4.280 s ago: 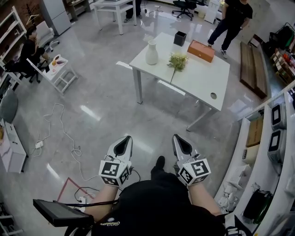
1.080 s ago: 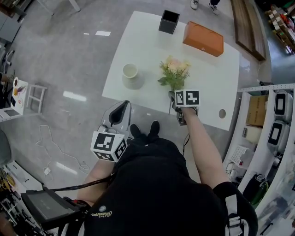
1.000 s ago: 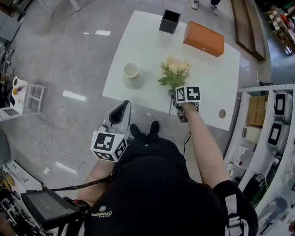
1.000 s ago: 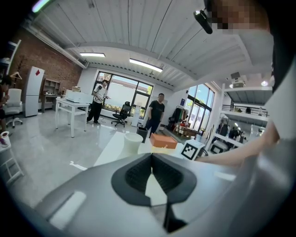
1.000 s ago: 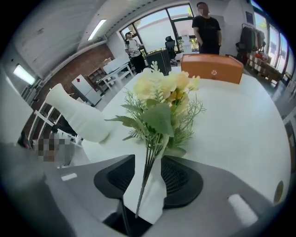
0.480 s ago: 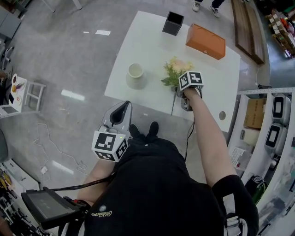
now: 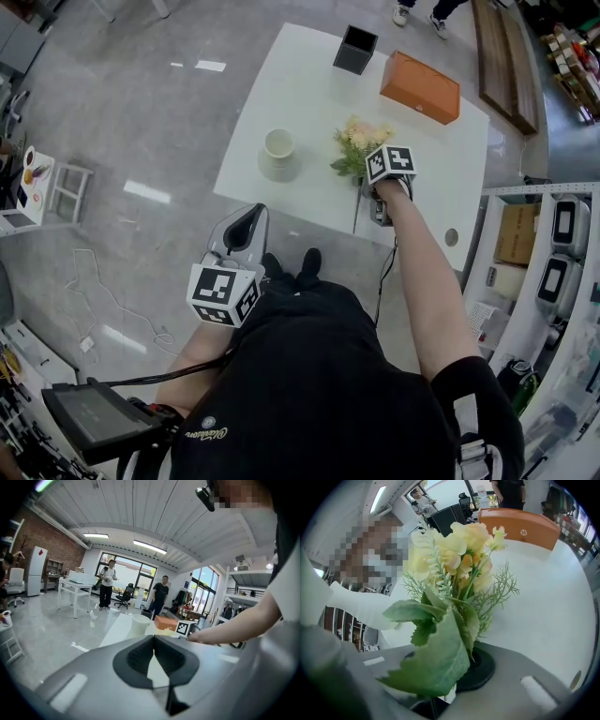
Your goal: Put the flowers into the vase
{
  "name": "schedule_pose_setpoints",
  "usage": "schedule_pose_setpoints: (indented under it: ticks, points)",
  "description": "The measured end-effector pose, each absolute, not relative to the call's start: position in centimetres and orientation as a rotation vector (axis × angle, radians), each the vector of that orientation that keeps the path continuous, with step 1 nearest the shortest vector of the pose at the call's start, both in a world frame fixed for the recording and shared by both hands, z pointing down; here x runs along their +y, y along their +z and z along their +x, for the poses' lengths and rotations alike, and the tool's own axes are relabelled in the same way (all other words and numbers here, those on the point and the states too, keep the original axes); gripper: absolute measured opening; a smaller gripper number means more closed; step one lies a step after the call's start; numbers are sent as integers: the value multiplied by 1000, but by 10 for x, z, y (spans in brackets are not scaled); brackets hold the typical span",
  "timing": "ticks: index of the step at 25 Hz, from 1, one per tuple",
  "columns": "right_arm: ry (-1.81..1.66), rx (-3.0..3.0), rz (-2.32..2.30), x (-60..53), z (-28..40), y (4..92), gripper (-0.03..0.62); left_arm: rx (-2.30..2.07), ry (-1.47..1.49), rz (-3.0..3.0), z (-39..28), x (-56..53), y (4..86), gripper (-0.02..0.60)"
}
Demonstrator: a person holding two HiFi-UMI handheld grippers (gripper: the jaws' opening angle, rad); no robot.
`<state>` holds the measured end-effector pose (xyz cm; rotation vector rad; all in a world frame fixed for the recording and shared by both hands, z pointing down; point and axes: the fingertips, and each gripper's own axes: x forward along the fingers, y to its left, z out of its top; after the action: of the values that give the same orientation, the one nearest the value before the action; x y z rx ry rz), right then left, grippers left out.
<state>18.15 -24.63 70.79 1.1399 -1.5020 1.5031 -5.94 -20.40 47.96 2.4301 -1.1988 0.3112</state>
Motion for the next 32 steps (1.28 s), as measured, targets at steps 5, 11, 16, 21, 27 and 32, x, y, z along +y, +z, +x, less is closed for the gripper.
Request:
schedule_pose_setpoints:
  ticks: [5,11,16,21,27,32]
  points:
    - [1472,-1506,1143,-244,186,707,54,-1194,312,2427,-58,-204,480,7]
    - [1376,-1537,1192,-248,197,695,52,-1196,310,2444,-53,-200,475,7]
    - [1276,-1656,1322,-265,203,659,52,-1217,304,2451,-55,-200,469,7]
    - [934,-1868,1538,-291,206,577,52,-1236,280,2474,-53,-199,459,7]
    - [570,-2119,1769,-281,194,485,54,-1257,250,2499,-49,-201,446,8]
    - [409,-2239,1857,-265,189,453,54,-1262,239,2513,-47,-202,441,6]
